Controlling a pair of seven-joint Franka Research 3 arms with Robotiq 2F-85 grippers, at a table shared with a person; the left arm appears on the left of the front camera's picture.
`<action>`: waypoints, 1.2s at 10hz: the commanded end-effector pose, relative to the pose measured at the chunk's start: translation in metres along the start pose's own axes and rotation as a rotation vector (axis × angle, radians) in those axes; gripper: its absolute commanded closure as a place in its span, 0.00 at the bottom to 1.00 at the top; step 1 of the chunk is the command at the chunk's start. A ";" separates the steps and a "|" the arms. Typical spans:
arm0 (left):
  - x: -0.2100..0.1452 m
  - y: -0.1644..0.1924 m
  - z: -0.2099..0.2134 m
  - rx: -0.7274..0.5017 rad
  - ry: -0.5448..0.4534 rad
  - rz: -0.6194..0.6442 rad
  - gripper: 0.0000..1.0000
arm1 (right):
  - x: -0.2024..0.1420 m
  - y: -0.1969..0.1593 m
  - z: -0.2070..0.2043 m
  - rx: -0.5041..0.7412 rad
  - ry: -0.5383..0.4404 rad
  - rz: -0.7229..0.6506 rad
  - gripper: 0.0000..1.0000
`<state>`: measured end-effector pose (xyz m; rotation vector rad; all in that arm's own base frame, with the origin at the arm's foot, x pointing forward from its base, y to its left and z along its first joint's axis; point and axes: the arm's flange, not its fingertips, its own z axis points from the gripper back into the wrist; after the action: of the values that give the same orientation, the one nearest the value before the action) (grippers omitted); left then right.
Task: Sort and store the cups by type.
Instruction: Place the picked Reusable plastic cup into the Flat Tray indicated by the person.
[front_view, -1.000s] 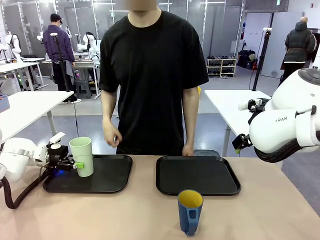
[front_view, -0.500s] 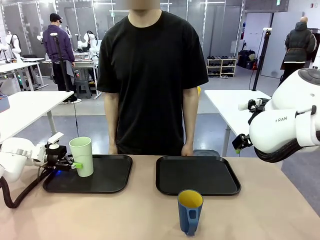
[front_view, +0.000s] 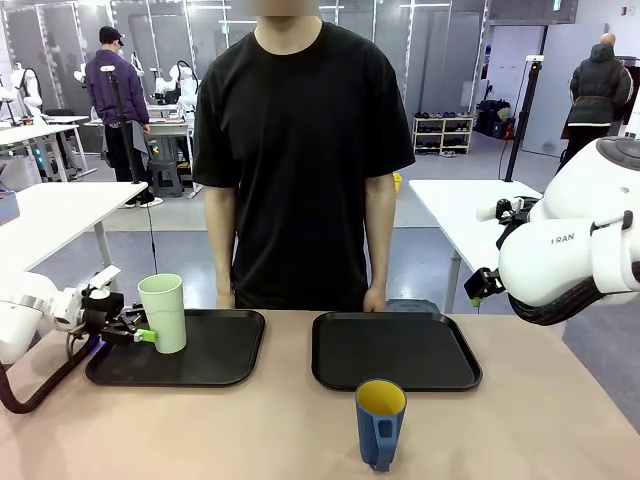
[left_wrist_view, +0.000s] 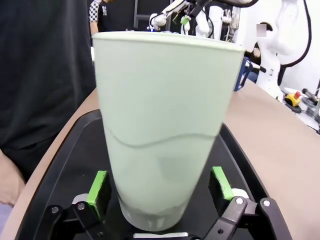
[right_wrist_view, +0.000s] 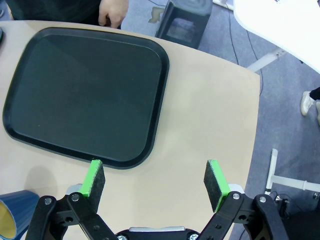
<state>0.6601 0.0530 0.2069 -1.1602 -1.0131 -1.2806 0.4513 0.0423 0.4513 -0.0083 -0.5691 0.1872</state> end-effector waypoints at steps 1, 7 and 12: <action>0.017 -0.031 0.006 0.036 0.080 -0.031 0.00 | 0.000 -0.001 0.000 -0.006 -0.001 0.001 0.00; 0.080 -0.098 0.040 0.241 0.361 -0.015 0.00 | 0.000 -0.001 0.000 -0.006 -0.001 0.001 0.00; 0.087 -0.103 0.050 0.301 0.431 0.009 0.00 | 0.000 -0.001 0.000 -0.006 -0.001 0.001 0.00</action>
<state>0.5626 0.0904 0.3083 -0.5985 -0.8048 -1.2454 0.4514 0.0423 0.4512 -0.0084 -0.5689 0.1872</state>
